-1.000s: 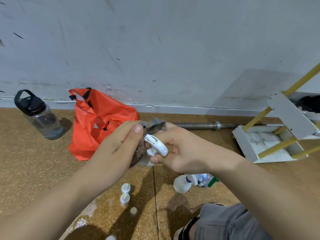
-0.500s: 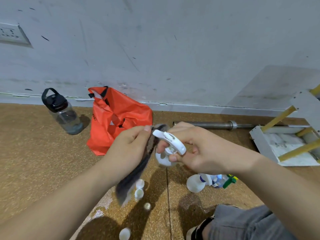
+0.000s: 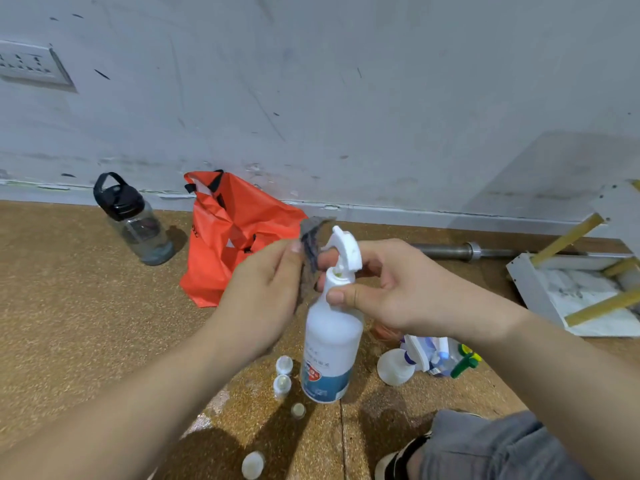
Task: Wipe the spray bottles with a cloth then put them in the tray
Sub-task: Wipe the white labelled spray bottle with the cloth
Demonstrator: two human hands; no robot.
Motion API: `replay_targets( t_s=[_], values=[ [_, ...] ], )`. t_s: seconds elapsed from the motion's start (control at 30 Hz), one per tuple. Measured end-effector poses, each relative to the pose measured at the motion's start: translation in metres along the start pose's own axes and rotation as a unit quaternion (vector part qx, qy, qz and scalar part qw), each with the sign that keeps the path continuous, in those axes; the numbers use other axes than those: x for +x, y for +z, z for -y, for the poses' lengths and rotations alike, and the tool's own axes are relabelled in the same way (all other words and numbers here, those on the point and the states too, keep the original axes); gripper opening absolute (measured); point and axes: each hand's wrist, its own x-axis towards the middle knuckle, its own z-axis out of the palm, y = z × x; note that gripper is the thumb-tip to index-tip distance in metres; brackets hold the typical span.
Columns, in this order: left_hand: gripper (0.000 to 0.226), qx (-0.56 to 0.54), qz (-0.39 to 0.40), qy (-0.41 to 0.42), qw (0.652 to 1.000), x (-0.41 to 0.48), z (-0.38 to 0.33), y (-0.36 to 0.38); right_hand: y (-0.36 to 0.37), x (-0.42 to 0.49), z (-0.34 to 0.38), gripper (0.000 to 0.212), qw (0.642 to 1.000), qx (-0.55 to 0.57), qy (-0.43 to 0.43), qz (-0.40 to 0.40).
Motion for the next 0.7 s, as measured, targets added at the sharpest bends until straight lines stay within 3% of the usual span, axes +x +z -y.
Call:
replay_targets(
  t_s=[0.07, 0.1, 0.2, 0.3, 0.43, 0.5, 0.57, 0.63, 0.7],
  values=[
    [0.040, -0.106, -0.013, -0.118, 0.987, 0.003, -0.003, -0.002, -0.001, 0.001, -0.002, 0.028, 0.998, 0.055, 0.006, -0.029],
    [0.039, -0.134, -0.031, -0.122, 0.983, 0.002, -0.007, -0.005, -0.002, 0.002, -0.003, 0.030, 0.996, 0.080, 0.004, -0.042],
    [0.034, -0.094, -0.035, 0.036, 0.994, -0.009, -0.028, -0.011, -0.001, 0.005, -0.002, 0.025, 0.984, 0.167, -0.011, -0.066],
    [0.035, 0.050, -0.001, 0.183, 0.982, -0.020, -0.032, -0.009, 0.003, 0.008, -0.005, 0.026, 0.978, 0.197, -0.021, -0.067],
    [0.041, 0.137, 0.014, 0.221, 0.965, -0.022, -0.025, -0.009, 0.003, 0.005, -0.002, 0.028, 0.989, 0.114, -0.018, -0.090],
    [0.034, 0.159, 0.037, 0.213, 0.963, -0.023, -0.026, -0.009, 0.005, 0.003, -0.002, 0.028, 0.991, 0.053, -0.012, -0.119],
    [0.019, 0.159, 0.049, 0.191, 0.967, -0.022, -0.026, -0.009, 0.011, 0.003, -0.005, 0.020, 0.989, -0.032, -0.004, -0.146],
    [0.019, 0.131, 0.056, 0.164, 0.976, -0.018, -0.025, -0.011, 0.018, 0.003, -0.007, 0.012, 0.983, -0.101, 0.003, -0.151],
    [0.023, 0.091, 0.059, 0.138, 0.984, -0.011, -0.024, -0.012, 0.018, 0.004, -0.004, 0.016, 0.985, -0.092, 0.007, -0.149]
  ],
)
